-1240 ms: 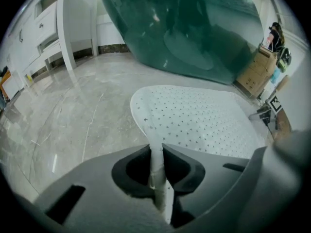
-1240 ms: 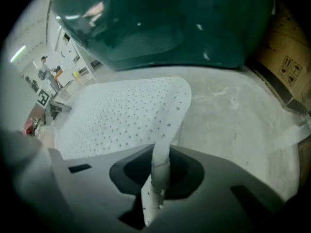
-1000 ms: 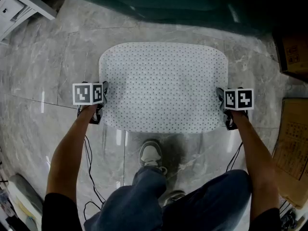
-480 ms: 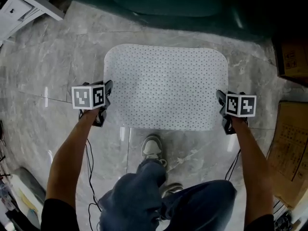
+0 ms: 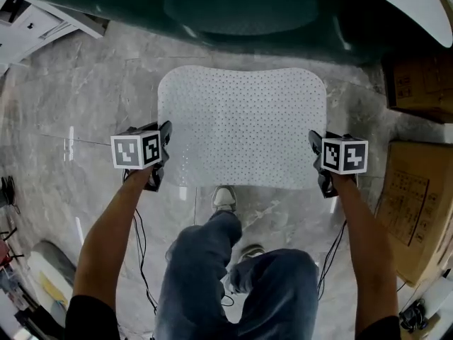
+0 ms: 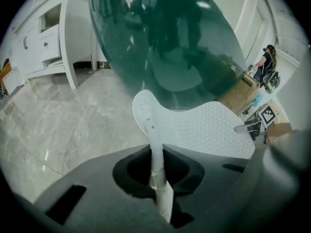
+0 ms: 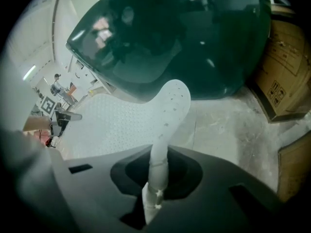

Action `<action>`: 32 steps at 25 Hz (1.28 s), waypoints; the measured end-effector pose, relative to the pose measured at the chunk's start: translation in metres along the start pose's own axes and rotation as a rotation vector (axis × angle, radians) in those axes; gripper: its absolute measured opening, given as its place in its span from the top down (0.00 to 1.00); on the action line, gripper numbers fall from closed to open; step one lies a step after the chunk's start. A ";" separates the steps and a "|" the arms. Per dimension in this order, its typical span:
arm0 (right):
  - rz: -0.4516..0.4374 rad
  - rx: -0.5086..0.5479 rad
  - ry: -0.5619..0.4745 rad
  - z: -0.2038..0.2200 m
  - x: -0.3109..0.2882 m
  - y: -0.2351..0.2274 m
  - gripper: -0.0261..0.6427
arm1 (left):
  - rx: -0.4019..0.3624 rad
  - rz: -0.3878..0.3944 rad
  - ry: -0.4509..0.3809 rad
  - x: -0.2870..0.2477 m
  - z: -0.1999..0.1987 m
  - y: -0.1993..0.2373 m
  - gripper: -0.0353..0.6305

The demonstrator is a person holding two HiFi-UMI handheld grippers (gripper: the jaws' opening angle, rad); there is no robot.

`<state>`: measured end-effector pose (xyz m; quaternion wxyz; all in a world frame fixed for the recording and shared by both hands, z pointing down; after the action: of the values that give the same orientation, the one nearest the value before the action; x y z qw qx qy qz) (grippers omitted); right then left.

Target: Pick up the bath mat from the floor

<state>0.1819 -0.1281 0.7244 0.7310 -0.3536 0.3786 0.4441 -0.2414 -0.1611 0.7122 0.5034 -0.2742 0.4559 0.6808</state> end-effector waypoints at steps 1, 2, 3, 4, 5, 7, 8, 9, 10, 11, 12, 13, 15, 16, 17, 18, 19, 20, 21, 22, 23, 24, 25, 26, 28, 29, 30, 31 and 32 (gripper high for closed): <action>0.000 0.000 -0.002 -0.005 0.013 0.003 0.92 | 0.001 0.000 -0.001 0.013 -0.005 -0.005 0.90; 0.000 0.000 -0.006 -0.011 0.027 0.006 0.92 | 0.003 0.000 -0.004 0.026 -0.011 -0.011 0.90; 0.001 0.000 -0.010 -0.017 0.040 0.009 0.92 | 0.006 -0.001 -0.008 0.040 -0.016 -0.016 0.90; 0.001 0.001 -0.014 -0.023 0.054 0.013 0.92 | 0.009 0.000 -0.012 0.054 -0.022 -0.022 0.90; 0.000 0.003 -0.019 -0.029 0.068 0.016 0.92 | 0.010 0.000 -0.017 0.068 -0.028 -0.028 0.90; -0.003 0.010 -0.029 -0.042 0.095 0.023 0.92 | 0.008 0.002 -0.026 0.095 -0.039 -0.042 0.90; -0.002 0.014 -0.035 -0.049 0.109 0.026 0.92 | 0.004 0.002 -0.030 0.109 -0.044 -0.049 0.90; -0.002 0.017 -0.040 -0.056 0.122 0.030 0.92 | -0.002 0.004 -0.035 0.122 -0.049 -0.056 0.90; -0.002 0.020 -0.045 -0.062 0.136 0.033 0.92 | -0.006 0.005 -0.040 0.136 -0.055 -0.063 0.90; -0.002 0.024 -0.049 -0.069 0.150 0.037 0.92 | -0.007 0.006 -0.047 0.150 -0.060 -0.069 0.90; -0.002 0.028 -0.053 -0.076 0.164 0.040 0.92 | -0.004 0.006 -0.054 0.164 -0.066 -0.074 0.90; -0.002 0.032 -0.057 -0.082 0.178 0.044 0.92 | -0.001 0.005 -0.061 0.178 -0.071 -0.079 0.90; -0.001 0.034 -0.066 -0.095 0.205 0.050 0.92 | 0.004 0.002 -0.071 0.205 -0.082 -0.089 0.90; 0.000 0.033 -0.071 -0.100 0.219 0.053 0.92 | 0.006 0.001 -0.075 0.218 -0.087 -0.094 0.90; 0.001 0.031 -0.078 -0.106 0.233 0.056 0.92 | 0.007 0.001 -0.080 0.232 -0.092 -0.099 0.90; 0.002 0.030 -0.087 -0.111 0.247 0.059 0.92 | 0.008 0.003 -0.087 0.245 -0.098 -0.105 0.90; 0.005 0.032 -0.098 -0.117 0.261 0.062 0.92 | 0.007 0.006 -0.096 0.259 -0.104 -0.110 0.90; 0.008 0.034 -0.111 -0.124 0.274 0.065 0.92 | 0.003 0.008 -0.107 0.271 -0.111 -0.116 0.90; 0.011 0.034 -0.125 -0.132 0.287 0.067 0.92 | -0.003 0.009 -0.115 0.283 -0.118 -0.121 0.90; 0.013 0.033 -0.137 -0.139 0.299 0.070 0.92 | -0.009 0.009 -0.122 0.295 -0.124 -0.125 0.90; 0.016 0.032 -0.150 -0.146 0.312 0.072 0.92 | -0.014 0.009 -0.130 0.306 -0.131 -0.130 0.90; 0.020 0.035 -0.161 -0.154 0.324 0.074 0.92 | -0.019 0.011 -0.137 0.317 -0.138 -0.134 0.90; 0.024 0.042 -0.172 -0.162 0.336 0.076 0.92 | -0.021 0.014 -0.145 0.327 -0.145 -0.139 0.90; 0.026 0.053 -0.182 -0.169 0.347 0.079 0.92 | -0.022 0.019 -0.153 0.338 -0.152 -0.144 0.90; 0.029 0.073 -0.199 -0.182 0.370 0.084 0.92 | -0.025 0.029 -0.169 0.359 -0.164 -0.155 0.90; 0.033 0.079 -0.209 -0.189 0.382 0.085 0.92 | -0.030 0.035 -0.178 0.370 -0.171 -0.162 0.90; 0.040 0.080 -0.222 -0.196 0.394 0.085 0.92 | -0.037 0.040 -0.189 0.379 -0.179 -0.168 0.90; 0.048 0.077 -0.237 -0.204 0.405 0.084 0.92 | -0.044 0.044 -0.202 0.388 -0.188 -0.174 0.90; 0.057 0.070 -0.255 -0.212 0.415 0.083 0.92 | -0.050 0.045 -0.217 0.397 -0.198 -0.178 0.90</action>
<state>0.1873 -0.1209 0.2516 0.7723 -0.2575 0.3078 0.4924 -0.2275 -0.1521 0.2345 0.5273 -0.2011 0.3877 0.7288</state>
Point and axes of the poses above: the fingertips, and each gripper's own axes: x backward along the fingers, y to its left, z out of its underside, the point moved 3 cm from there along x, backward along the fingers, and after that the axes turned 11 degrees about x, right-handed, at the moved point
